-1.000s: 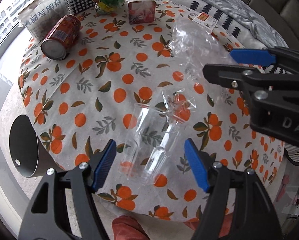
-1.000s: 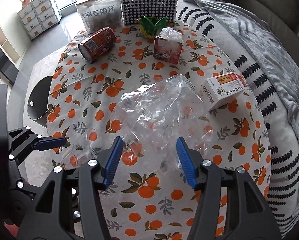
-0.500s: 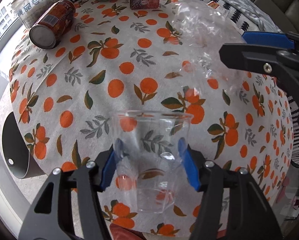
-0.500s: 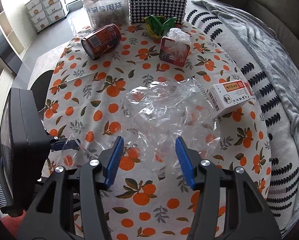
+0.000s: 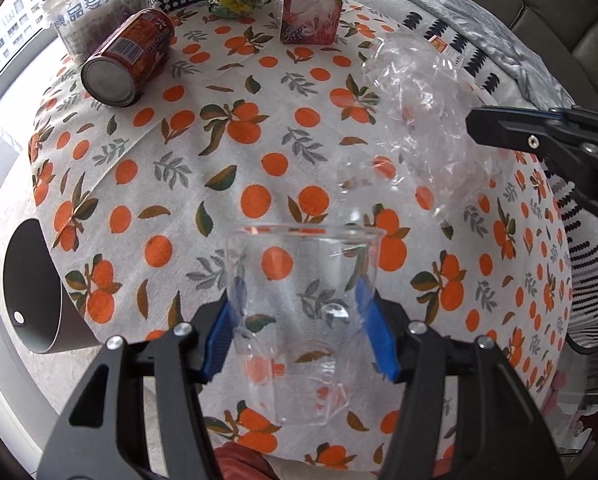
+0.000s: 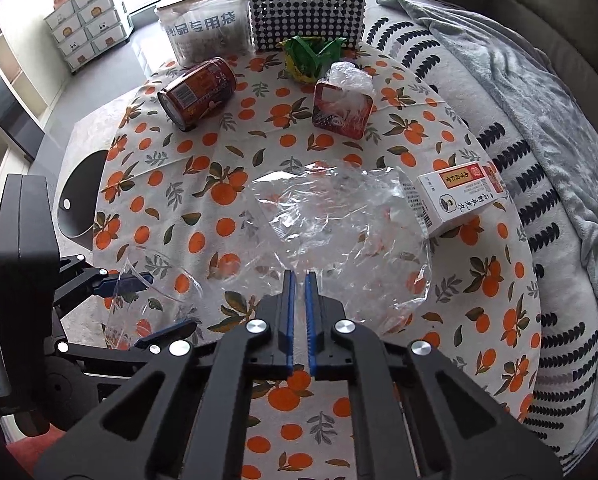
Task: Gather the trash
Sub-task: 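Carry the plastic bag and cup over the grey bin, lowering the bag into it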
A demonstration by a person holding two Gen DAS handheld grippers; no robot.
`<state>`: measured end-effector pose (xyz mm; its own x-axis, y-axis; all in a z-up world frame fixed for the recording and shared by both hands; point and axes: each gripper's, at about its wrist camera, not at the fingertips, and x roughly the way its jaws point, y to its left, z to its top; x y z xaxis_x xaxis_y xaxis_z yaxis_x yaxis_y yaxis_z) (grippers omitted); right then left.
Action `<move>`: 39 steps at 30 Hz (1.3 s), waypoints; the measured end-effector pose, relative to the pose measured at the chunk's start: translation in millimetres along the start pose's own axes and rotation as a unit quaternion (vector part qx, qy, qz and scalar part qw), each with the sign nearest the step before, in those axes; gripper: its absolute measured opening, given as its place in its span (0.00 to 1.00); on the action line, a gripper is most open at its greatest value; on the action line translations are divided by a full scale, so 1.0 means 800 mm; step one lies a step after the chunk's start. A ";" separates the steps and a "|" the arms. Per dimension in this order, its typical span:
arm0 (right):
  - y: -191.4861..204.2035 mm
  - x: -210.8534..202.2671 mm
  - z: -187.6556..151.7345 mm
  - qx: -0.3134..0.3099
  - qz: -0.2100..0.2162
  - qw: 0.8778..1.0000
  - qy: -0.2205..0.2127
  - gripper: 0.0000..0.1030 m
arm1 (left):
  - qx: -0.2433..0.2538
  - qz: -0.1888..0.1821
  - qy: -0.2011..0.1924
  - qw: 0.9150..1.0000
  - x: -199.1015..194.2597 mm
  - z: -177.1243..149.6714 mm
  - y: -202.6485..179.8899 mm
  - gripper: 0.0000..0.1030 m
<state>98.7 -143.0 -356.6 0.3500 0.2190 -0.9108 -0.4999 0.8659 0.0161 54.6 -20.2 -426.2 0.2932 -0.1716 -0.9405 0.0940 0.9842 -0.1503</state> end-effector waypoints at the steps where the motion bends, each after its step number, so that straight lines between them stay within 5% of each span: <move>1: 0.002 -0.003 0.002 0.000 0.001 1.000 -0.002 0.03 | -0.003 -0.001 -0.002 1.000 -0.003 0.001 0.002 0.56; 18: 0.101 -0.056 0.068 -0.044 0.035 0.998 -0.029 0.02 | -0.092 0.027 -0.046 0.994 -0.097 -0.004 0.106 0.56; 29: 0.247 -0.075 0.132 -0.100 0.093 0.990 -0.039 0.03 | -0.180 0.067 -0.071 0.979 -0.182 -0.047 0.248 0.56; 39: 0.416 -0.034 0.188 -0.178 0.154 0.971 -0.031 0.03 | -0.253 0.110 -0.077 0.958 -0.234 -0.106 0.397 0.56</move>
<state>42.5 206.7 -264.3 0.1830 0.4791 -0.8585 -0.8270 0.5473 0.1291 -51.2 328.1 -323.3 0.3934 0.0763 -0.9162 -0.4488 0.8857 -0.1190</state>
